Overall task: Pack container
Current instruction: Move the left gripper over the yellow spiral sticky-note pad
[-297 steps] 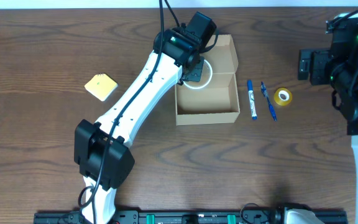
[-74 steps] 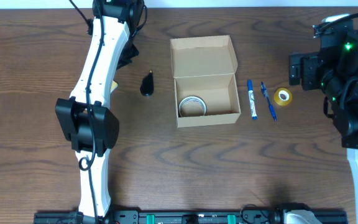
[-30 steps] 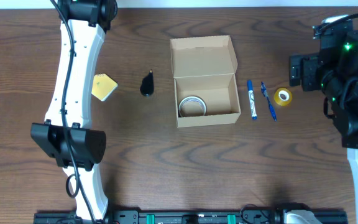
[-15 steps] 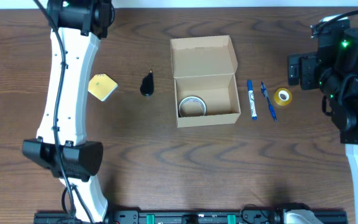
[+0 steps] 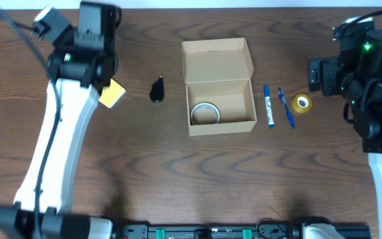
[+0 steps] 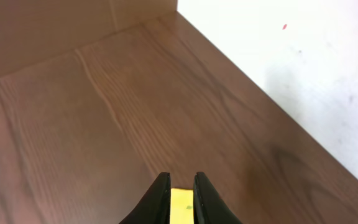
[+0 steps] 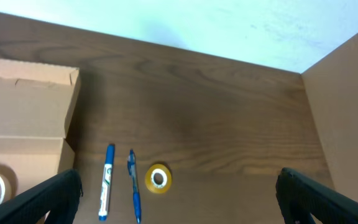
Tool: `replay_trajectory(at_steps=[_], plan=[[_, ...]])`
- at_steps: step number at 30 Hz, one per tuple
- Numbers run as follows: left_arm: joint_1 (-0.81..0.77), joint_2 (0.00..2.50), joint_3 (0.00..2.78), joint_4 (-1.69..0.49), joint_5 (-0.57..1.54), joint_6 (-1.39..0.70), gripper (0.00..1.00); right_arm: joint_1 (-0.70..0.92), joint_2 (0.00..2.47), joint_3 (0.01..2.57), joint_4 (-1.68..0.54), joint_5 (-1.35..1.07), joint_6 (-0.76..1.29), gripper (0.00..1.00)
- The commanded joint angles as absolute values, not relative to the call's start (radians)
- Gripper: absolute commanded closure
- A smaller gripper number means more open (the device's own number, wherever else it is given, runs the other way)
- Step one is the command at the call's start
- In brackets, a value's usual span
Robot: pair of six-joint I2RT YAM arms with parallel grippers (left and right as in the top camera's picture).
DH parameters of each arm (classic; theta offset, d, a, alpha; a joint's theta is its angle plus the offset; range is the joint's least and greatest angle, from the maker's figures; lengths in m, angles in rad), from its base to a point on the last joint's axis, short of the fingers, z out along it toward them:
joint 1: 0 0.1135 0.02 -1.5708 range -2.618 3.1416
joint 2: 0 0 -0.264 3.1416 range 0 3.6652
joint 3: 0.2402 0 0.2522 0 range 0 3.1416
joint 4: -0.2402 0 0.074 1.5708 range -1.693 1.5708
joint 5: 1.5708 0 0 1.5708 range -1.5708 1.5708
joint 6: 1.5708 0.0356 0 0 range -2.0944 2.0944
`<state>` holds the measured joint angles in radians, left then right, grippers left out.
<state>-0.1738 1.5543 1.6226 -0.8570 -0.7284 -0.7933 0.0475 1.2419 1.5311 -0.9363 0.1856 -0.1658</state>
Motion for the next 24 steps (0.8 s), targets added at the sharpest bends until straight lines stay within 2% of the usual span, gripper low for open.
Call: replay_trajectory(at_steps=[1, 6, 14, 16, 20, 24], plan=[[-0.171, 1.475, 1.533, -0.821, -0.706, -0.807, 0.82, 0.06, 1.244, 1.552, -0.946, 0.202, -0.173, 0.01], [-0.171, 1.425, 1.436, -0.765, -0.596, -0.807, 0.8, 0.061, 1.244, 1.552, -0.949, 0.201, -0.173, 0.01], [-0.171, 1.436, 1.421, -0.735, -0.578, -0.754, 0.77, 0.061, 1.244, 1.552, -0.953, 0.195, -0.169, 0.01], [-0.17, 1.456, 1.421, -0.711, -0.549, -0.616, 0.77, 0.06, 1.244, 1.552, -0.942, 0.178, -0.169, 0.01], [-0.169, 1.5, 1.421, -0.703, -0.336, -0.24, 0.87, 0.06, 1.243, 1.552, -0.941, 0.176, -0.17, 0.01], [-0.147, 1.521, 1.421, -0.776, -0.296, -0.201, 0.92, 0.06, 1.243, 1.552, -0.947, 0.176, -0.17, 0.01]])
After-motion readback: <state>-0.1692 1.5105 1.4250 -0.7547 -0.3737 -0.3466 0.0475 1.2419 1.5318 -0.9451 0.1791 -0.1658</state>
